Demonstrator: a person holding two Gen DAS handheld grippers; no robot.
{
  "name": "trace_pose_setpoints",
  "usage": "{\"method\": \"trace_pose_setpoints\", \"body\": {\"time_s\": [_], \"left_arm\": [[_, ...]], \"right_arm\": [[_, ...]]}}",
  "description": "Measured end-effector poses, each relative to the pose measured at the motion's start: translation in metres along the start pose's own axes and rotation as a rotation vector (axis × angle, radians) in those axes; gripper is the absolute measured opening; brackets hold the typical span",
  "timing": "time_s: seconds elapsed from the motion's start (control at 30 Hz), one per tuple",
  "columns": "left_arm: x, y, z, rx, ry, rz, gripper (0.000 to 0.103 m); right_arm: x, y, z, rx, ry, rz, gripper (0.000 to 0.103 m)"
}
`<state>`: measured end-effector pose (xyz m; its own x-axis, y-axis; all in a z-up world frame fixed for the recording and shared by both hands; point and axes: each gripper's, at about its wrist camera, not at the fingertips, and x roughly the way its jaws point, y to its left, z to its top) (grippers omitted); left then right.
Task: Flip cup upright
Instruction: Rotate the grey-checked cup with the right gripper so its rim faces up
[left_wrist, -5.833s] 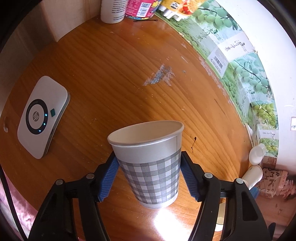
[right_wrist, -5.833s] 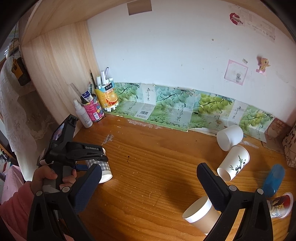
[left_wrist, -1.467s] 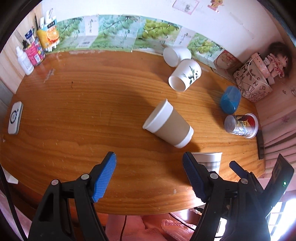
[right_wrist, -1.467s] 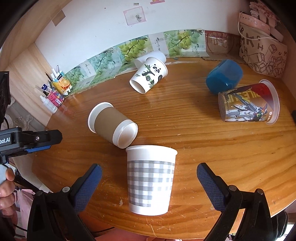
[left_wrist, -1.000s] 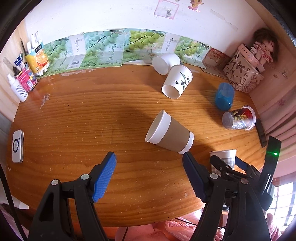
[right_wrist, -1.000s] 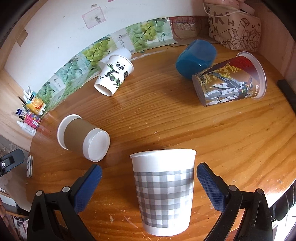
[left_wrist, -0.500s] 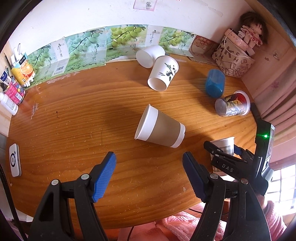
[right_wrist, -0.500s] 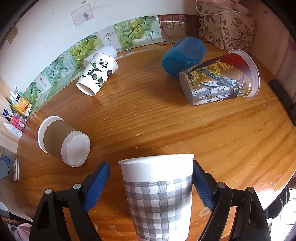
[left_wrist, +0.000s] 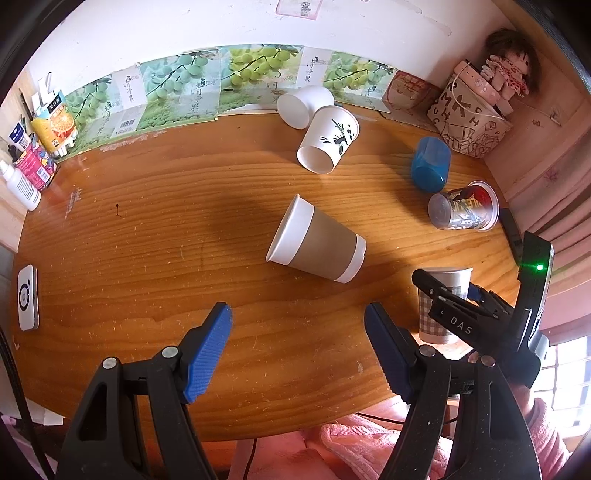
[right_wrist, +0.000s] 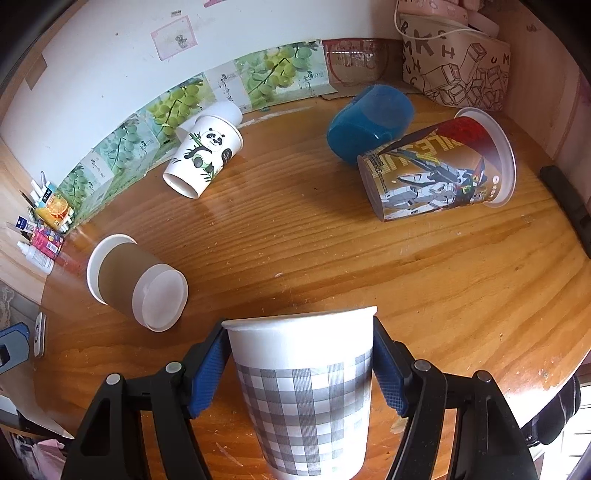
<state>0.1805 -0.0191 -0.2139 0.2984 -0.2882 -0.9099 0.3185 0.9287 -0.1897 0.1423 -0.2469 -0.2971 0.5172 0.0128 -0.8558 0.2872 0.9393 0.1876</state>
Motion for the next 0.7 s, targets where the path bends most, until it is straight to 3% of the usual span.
{"method": "trace_pose_setpoints", "body": {"time_s": [0.43,0.7], "left_arm": [[-0.015,-0.006,-0.009,-0.060,-0.048,0.019,0.077],[-0.018,-0.014,-0.021,-0.092,-0.055,0.032,0.077]], "right_arm": [[-0.028,0.006,0.012,-0.103,-0.104,0.045,0.072],[-0.032,0.003,0.014,-0.140,-0.099,0.095,0.072]]}}
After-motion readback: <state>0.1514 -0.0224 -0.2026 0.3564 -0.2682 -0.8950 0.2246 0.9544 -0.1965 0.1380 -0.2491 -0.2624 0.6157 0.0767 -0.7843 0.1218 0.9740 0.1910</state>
